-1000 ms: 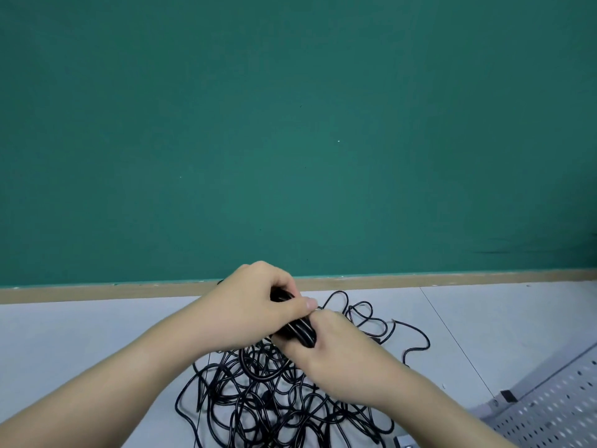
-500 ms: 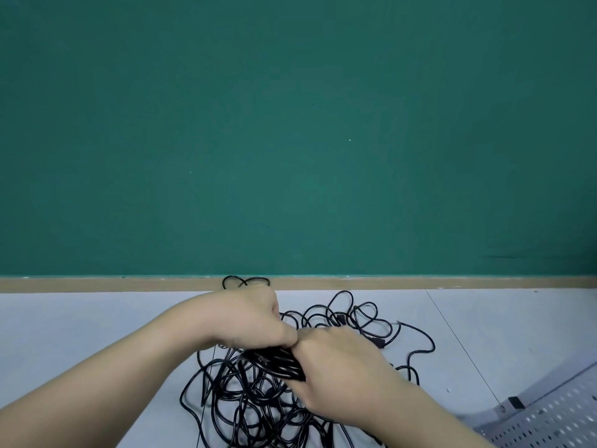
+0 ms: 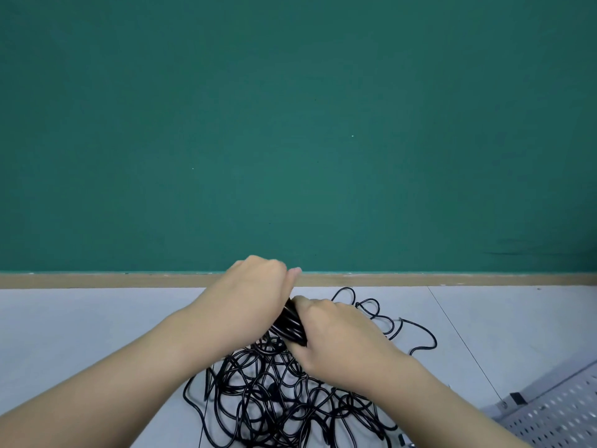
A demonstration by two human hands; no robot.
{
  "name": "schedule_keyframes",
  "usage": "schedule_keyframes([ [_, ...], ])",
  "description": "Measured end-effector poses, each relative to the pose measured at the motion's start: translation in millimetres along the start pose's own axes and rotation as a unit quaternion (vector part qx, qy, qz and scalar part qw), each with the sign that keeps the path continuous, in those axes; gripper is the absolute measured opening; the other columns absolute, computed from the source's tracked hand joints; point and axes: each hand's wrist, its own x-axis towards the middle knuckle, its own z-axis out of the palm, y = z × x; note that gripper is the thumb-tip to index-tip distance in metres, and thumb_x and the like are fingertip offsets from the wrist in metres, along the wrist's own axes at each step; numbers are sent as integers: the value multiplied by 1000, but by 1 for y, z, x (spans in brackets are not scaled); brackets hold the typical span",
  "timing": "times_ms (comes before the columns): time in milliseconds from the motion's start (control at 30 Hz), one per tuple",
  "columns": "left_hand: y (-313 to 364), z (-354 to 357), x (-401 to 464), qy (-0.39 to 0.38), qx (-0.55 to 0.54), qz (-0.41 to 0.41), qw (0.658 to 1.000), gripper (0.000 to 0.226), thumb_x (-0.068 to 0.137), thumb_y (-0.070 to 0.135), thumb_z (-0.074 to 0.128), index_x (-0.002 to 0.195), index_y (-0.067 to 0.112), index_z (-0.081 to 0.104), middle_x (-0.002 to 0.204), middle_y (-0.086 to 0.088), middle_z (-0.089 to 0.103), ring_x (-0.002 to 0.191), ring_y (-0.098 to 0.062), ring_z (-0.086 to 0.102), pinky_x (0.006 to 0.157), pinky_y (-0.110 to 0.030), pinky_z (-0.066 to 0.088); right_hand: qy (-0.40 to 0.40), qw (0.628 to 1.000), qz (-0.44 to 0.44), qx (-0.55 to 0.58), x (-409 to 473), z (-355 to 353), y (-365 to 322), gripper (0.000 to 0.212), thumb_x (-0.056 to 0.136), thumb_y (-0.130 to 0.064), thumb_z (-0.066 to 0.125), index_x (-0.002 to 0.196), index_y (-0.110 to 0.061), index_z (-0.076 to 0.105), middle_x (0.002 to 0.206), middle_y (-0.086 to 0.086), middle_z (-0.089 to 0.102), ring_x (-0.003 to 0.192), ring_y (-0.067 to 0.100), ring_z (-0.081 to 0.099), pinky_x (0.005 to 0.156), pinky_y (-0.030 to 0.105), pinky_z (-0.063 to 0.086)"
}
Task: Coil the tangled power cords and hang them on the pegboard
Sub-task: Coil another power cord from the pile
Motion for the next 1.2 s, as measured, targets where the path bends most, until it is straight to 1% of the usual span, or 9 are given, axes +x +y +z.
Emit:
schedule_keyframes([
  [167,9,0,-1,75,-91,43,992,54,102,53,25,79,12,52,79,0,55,79,-25,54,76,-40,43,-13,997,17,70,-7,-3,10,39,99,-59,50,111,-23,38,102,2,67,92,28,64,74,40,49],
  [333,1,-15,-5,228,-139,71,961,59,100,56,22,65,12,39,56,-4,45,59,-30,59,61,-48,42,-62,984,10,167,-18,-11,30,30,97,-62,54,101,-32,51,90,-13,65,87,11,63,86,39,55],
  [500,-6,-22,-3,245,-198,3,949,54,106,34,39,66,-3,43,56,-23,42,54,-37,61,59,-55,43,-54,974,25,219,-27,-20,38,31,99,-54,56,78,-32,52,64,-27,55,62,-1,49,63,21,40],
  [667,-17,-26,9,266,-216,-42,938,55,107,31,43,71,-9,53,61,-32,49,44,-33,58,57,-49,45,-47,967,56,243,-32,-27,45,41,95,-59,54,75,-23,49,60,-14,47,60,10,43,65,34,41],
  [733,-23,-30,13,259,-232,-71,935,55,107,32,44,74,-11,54,64,-36,49,34,-15,55,53,-42,43,-52,965,64,249,-34,-30,49,42,94,-58,55,77,-20,49,61,-13,45,61,11,41,65,36,39],
  [833,-35,-30,20,250,-261,-93,928,54,105,33,46,76,-12,50,63,-35,42,35,-16,60,58,-35,39,-80,953,65,284,-37,-33,48,48,93,-64,53,78,-19,48,64,-12,46,58,10,40,63,32,36],
  [1000,-45,-22,27,217,-284,-108,928,54,106,34,46,78,-13,51,54,-10,46,34,-16,55,58,-31,39,-139,890,62,430,-43,-35,48,33,91,-61,58,79,-31,54,76,-4,56,56,11,40,50,23,33],
  [1100,-42,-13,24,101,-263,-96,955,52,107,36,48,78,-7,57,47,-2,56,38,-14,52,51,-26,39,-141,877,67,455,-44,-35,50,42,79,-69,61,84,-28,54,77,-2,56,56,13,38,49,24,32],
  [1200,-36,2,16,-72,-282,-54,955,33,106,30,55,90,2,66,64,-3,73,52,-14,64,62,-30,51,-147,868,68,470,-44,-33,48,36,80,-68,64,82,-33,58,75,-4,56,55,11,40,49,23,33],
])
